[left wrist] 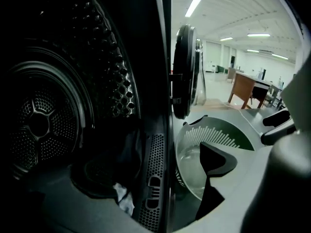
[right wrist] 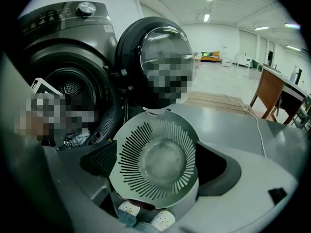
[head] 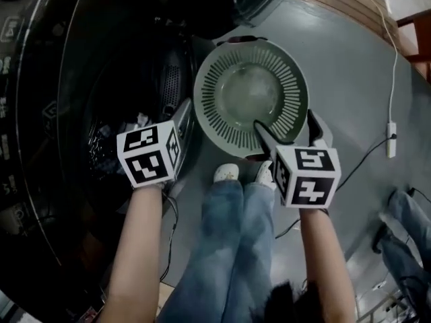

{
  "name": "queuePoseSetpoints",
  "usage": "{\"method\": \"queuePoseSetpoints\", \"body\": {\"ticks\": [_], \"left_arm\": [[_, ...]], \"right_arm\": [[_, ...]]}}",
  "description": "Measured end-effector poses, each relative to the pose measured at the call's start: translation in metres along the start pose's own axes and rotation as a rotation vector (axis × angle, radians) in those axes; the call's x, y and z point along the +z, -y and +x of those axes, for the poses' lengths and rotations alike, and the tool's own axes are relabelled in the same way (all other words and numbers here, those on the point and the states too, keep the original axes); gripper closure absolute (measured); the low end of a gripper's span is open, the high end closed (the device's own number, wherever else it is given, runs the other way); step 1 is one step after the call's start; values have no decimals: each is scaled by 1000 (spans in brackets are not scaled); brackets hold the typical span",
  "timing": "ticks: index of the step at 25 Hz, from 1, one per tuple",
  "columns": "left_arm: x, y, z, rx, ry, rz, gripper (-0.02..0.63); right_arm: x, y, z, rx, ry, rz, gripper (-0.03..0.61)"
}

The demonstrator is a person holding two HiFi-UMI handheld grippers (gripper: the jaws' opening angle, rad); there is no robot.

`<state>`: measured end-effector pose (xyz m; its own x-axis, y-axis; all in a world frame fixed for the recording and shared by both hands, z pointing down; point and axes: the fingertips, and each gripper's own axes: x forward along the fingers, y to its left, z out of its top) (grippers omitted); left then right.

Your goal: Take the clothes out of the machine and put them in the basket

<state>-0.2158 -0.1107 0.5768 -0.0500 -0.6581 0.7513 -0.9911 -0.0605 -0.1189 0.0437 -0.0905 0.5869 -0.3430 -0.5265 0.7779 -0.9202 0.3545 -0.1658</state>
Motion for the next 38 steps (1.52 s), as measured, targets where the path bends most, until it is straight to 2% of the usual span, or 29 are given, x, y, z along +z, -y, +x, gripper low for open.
{"method": "queuePoseSetpoints", "body": {"ticks": [6,11,14,17,23,25,27,31,33,36,38], "left_arm": [[-23,-24,21,56,-27,-63,137],[-34,-55,35,188,-53,-125,242],[-41,-70,43,255,-79,-130,253],[-39,-80,56,295,-78,-92,253],[-49,-87,72,260,-124,-69,253],[-49,-93,71,268,-133,-75,219],[-53,-97,71,278,-155,-81,232],[-62,-95,83,244,-200,-103,344],[-66,-99,89,267,-233,-76,389],[-65,-106,102,280,-255,-22,438],[-68,-111,111,275,-278,-11,443]], "right_arm": [[-12,-21,21,42,-32,-63,78],[-17,-30,31,71,-46,-84,80],[-20,-33,37,87,-51,-95,80],[-20,-32,47,99,-45,-115,82],[-30,-31,61,116,-61,-169,87],[-31,-30,64,119,-64,-176,92],[-31,-30,66,125,-69,-173,95],[-31,-36,69,147,-80,-166,110],[-29,-40,70,160,-77,-173,118],[-27,-44,73,180,-75,-181,132],[-26,-44,77,188,-79,-188,144]]}}
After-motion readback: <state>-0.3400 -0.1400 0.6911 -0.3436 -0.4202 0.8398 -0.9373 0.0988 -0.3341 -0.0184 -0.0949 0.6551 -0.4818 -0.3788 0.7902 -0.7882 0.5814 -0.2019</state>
